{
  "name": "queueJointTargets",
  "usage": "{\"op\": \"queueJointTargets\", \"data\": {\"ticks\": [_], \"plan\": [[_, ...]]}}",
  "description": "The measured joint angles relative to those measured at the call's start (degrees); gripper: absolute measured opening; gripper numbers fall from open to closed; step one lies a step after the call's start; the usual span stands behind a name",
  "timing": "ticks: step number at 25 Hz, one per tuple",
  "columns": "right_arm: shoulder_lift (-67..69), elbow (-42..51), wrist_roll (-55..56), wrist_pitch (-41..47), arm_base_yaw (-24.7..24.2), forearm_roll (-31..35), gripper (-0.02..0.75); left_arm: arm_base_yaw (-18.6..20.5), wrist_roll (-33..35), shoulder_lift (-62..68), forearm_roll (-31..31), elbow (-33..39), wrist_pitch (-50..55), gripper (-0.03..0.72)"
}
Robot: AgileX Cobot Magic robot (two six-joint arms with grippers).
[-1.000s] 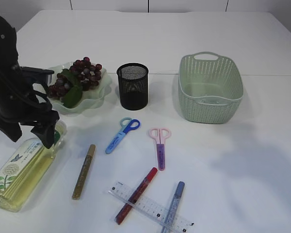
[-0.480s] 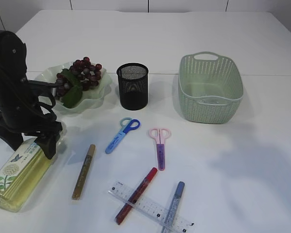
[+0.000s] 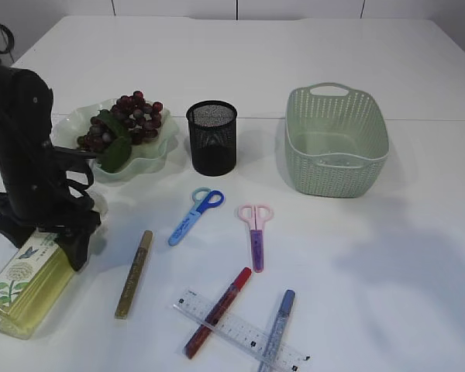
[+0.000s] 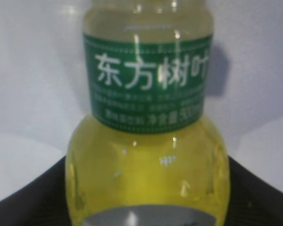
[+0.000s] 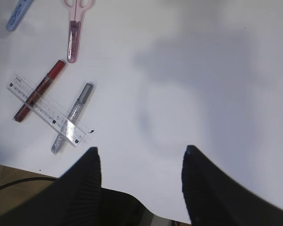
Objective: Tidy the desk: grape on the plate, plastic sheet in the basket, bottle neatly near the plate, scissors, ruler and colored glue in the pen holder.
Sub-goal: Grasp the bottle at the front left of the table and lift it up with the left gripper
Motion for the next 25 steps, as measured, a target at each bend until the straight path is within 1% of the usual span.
{"op": "queueJointTargets", "data": {"ticks": [7, 13, 15, 25], "plan": [[0.0, 0.0, 0.0, 0.0, 0.0, 0.1, 0.437, 0.0, 0.1, 0.4, -0.2, 0.0, 0.0, 0.57], [0.0, 0.0, 0.0, 0.0, 0.0, 0.1, 0.438, 0.0, 0.1, 0.4, -0.4, -0.1, 0.0, 0.462], [0.0, 0.0, 0.0, 0.0, 0.0, 0.1, 0.438, 0.0, 0.2, 0.4, -0.4, -0.1, 0.0, 0.438], [0.0, 0.0, 0.0, 0.0, 0.0, 0.1, 0.437, 0.0, 0.1, 0.4, -0.6, -0.1, -0.4, 0.432]]}}
